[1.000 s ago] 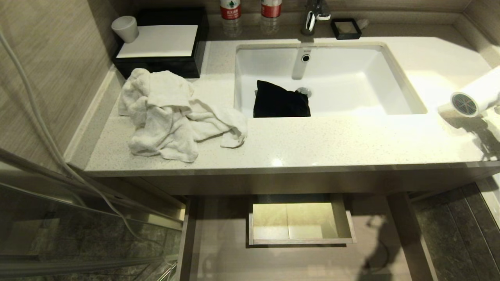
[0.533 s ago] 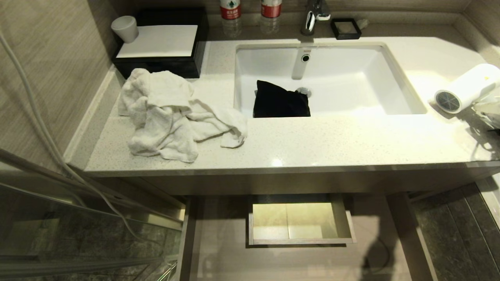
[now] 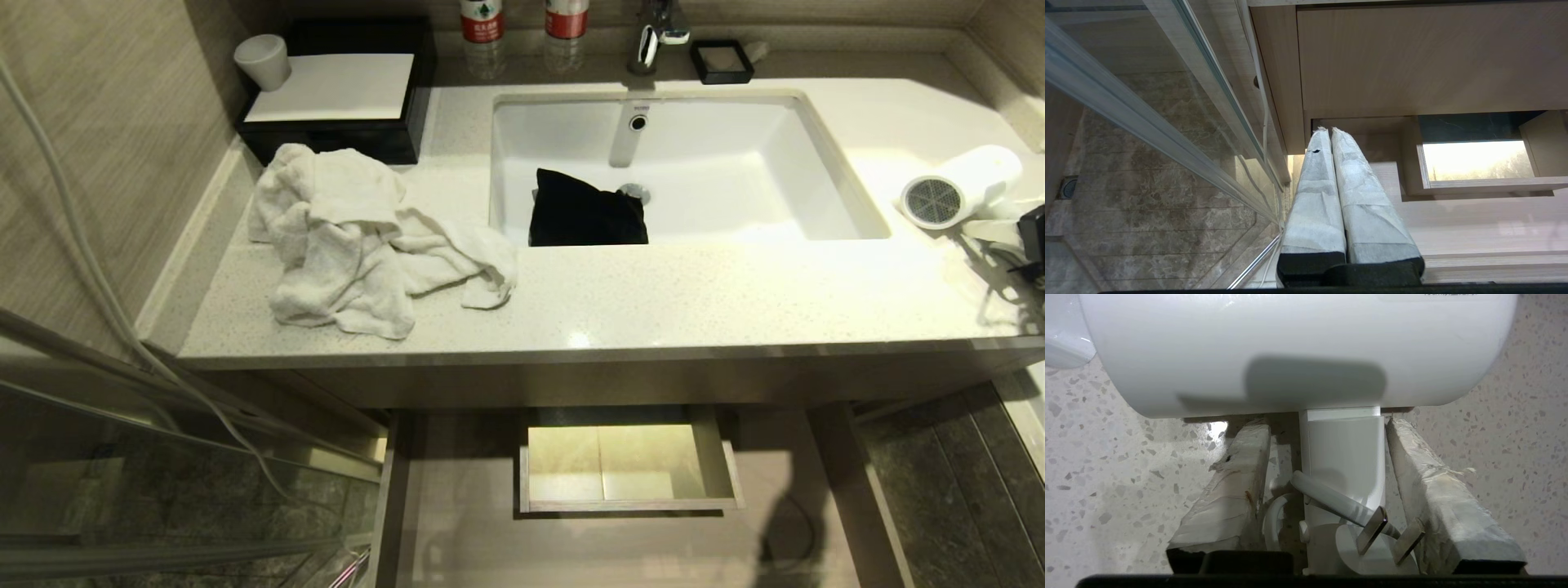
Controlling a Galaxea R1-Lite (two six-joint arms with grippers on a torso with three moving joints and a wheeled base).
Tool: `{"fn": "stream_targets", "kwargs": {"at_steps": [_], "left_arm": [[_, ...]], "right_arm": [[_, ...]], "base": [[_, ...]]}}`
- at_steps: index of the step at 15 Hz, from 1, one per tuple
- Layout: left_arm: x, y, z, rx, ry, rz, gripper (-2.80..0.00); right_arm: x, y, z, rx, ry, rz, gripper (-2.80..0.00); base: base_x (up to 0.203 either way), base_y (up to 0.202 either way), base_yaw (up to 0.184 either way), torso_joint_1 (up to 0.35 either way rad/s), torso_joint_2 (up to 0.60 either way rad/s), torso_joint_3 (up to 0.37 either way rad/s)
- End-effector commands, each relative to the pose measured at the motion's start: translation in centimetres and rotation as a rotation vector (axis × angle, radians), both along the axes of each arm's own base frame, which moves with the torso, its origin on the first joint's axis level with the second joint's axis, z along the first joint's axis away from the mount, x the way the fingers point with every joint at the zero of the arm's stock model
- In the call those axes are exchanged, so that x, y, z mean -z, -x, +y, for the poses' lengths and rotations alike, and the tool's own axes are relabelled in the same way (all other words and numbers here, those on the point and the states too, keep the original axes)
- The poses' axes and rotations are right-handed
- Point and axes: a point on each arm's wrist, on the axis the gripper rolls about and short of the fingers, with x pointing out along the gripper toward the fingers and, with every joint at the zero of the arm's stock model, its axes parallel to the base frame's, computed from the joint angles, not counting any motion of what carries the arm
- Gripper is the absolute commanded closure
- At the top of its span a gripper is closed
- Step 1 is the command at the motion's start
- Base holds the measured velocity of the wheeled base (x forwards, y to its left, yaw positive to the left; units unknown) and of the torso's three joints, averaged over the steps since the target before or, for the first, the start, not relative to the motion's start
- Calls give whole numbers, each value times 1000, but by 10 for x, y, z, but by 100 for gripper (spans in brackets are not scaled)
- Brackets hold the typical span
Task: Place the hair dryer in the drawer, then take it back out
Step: Place it on the countertop
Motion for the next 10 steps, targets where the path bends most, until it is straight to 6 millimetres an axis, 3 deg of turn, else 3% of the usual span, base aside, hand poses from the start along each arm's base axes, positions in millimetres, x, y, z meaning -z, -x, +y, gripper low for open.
{"fn": "stream_targets", "kwargs": {"at_steps": [1, 4, 9, 10], "left_arm": [[0, 0, 0, 0, 0, 0, 0], [0, 0, 0, 0, 0, 1, 0], [0, 0, 0, 0, 0, 1, 0], [0, 0, 0, 0, -1, 0, 0]], "right_arm": [[-6, -1, -2, -3, 33, -47, -280], [-23, 9, 0, 10, 82, -127, -280], [-36, 47, 5, 62, 78, -117, -280], [-38, 60, 10, 73, 70, -103, 0]], "base": [[0, 0, 0, 0, 0, 0], [0, 0, 0, 0, 0, 0], [0, 0, 0, 0, 0, 0], [0, 0, 0, 0, 0, 0]]}}
